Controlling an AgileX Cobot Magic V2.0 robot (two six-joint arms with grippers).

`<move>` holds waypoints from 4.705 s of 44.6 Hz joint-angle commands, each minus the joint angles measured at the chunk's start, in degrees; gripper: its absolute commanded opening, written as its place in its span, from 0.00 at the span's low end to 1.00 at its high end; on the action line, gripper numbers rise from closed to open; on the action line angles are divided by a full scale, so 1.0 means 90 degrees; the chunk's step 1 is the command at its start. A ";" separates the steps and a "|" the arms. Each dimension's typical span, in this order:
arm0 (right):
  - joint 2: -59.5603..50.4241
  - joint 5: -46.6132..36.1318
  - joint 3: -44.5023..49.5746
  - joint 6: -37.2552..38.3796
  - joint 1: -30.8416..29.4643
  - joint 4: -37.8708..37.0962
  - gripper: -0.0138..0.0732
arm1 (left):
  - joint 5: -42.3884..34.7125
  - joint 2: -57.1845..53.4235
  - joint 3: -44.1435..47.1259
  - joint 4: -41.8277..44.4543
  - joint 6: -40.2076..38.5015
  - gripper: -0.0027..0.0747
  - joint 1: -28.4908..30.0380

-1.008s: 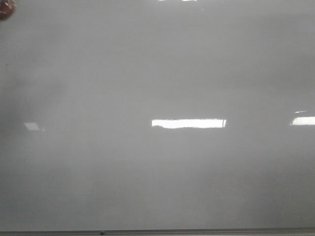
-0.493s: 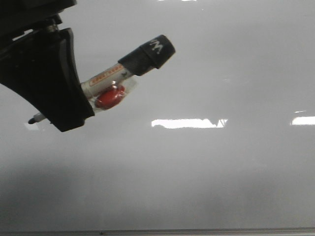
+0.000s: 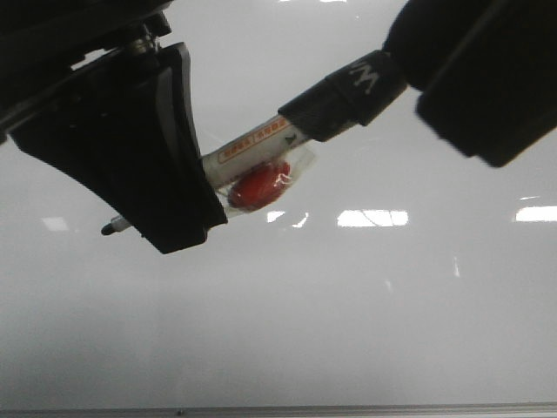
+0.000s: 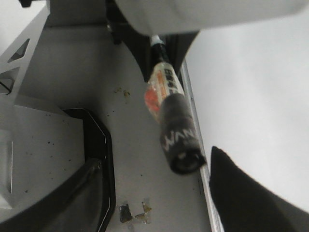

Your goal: Write number 7 on whiteboard

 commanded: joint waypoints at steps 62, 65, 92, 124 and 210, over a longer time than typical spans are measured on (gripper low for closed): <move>-0.1035 0.0204 -0.0576 0.3321 -0.1739 -0.1674 0.08 | -0.0392 -0.2500 0.0180 -0.0281 -0.1136 0.51 0.2471; -0.1423 0.0036 -0.0317 0.3583 -0.2150 -0.1611 0.08 | -0.0554 -0.2742 0.0418 -0.0341 -0.1249 0.51 0.2768; 0.0323 -0.2457 -0.0811 0.3157 -0.2354 -0.0061 0.08 | -0.1206 -0.2967 0.0843 -0.0738 -0.1249 0.51 0.3095; 0.2014 -0.2256 -0.2000 0.3139 -0.2582 -0.0610 0.08 | -0.1214 -0.2967 0.0843 -0.0738 -0.1249 0.51 0.3095; 0.0251 0.1816 -0.1603 -0.0086 -0.1485 0.0500 0.08 | -0.1079 -0.0018 -0.0916 -0.2291 0.0486 0.71 0.0135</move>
